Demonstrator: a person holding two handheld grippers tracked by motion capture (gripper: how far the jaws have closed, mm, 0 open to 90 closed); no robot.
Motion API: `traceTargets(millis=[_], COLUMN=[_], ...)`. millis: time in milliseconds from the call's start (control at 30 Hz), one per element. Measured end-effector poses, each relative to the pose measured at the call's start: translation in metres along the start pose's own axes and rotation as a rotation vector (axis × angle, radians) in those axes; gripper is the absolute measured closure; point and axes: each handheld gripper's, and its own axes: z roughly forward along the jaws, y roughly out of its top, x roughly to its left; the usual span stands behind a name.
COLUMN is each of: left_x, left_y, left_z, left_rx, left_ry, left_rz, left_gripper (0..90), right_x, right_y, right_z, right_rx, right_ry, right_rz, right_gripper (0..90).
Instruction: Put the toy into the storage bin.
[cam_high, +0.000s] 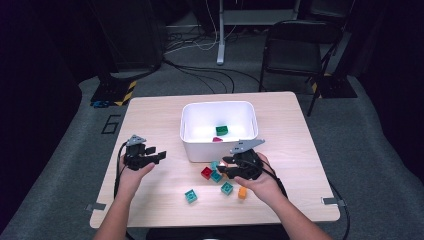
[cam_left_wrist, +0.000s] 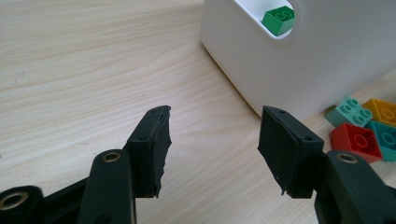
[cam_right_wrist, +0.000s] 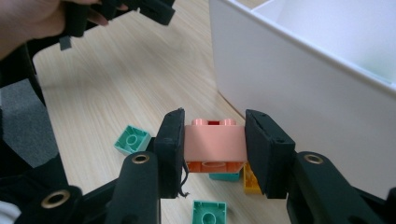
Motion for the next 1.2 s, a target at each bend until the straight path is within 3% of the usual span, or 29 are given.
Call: traceTargets(millis=[567, 1200], left_x=[0.000, 0.001], left_y=[0.000, 0.000], left_z=[0.000, 0.000], left_rx=[-0.002, -0.003], left_ry=[0.003, 0.002], left_rz=[0.001, -0.006], left_gripper=[42.9, 42.9], right_x=[-0.010, -0.032], right_y=[0.037, 0.073], right_z=[-0.029, -0.032], right_rx=[-0.064, -0.096], right_ry=[0.016, -0.035], right_rz=[0.019, 0.019], right_gripper=[58.6, 58.6])
